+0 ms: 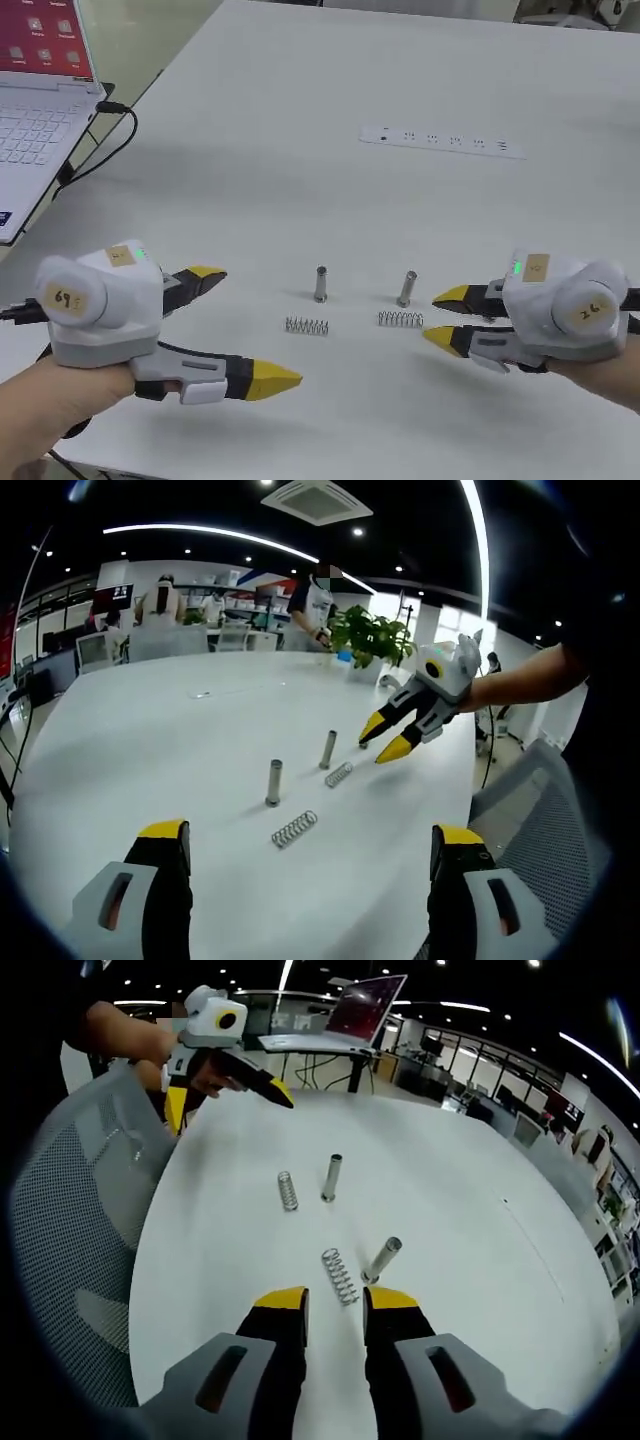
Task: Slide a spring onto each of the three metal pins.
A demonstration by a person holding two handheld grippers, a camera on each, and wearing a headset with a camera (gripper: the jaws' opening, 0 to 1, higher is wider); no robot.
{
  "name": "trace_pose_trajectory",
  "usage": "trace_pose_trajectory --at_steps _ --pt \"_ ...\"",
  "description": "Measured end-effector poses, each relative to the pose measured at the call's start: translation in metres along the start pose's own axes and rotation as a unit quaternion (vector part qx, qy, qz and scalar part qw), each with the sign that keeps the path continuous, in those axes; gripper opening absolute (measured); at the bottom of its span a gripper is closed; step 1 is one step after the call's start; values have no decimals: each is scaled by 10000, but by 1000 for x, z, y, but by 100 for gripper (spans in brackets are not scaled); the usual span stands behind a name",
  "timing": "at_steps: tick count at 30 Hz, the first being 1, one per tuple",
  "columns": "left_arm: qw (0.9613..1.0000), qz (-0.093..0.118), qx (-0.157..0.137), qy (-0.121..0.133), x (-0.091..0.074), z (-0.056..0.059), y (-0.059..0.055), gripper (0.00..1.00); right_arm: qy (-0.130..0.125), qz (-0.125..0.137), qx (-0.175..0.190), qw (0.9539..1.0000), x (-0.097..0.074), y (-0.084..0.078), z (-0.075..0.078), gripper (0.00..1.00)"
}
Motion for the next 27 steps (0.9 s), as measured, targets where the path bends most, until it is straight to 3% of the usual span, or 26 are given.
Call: trace_pose_trajectory --at_steps 10,15,19,27 --pt "10000 -11 -8 -10 0 -1 -1 97 213 -286 7 9994 20 3 9 18" --pt "10000 -15 -21 2 -1 -2 -2 97 255 -471 133 9985 29 -3 18 17" --pt "10000 -36 -28 5 -2 -1 -4 97 261 -471 312 9981 34 -6 23 16" --pt "10000 -53 -51 17 -2 -1 -5 97 303 -613 357 9970 41 -11 21 14"
Point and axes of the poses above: the centre of the closed fingertips' face, and the gripper's own axes: x roughly forward along the fingers, z roughly to its right, y roughly out of its top, the point moved 8 cm from there along -x, roughly backward along the fingers, and after that the axes turned 13 degrees about y, right-handed, at the moved point
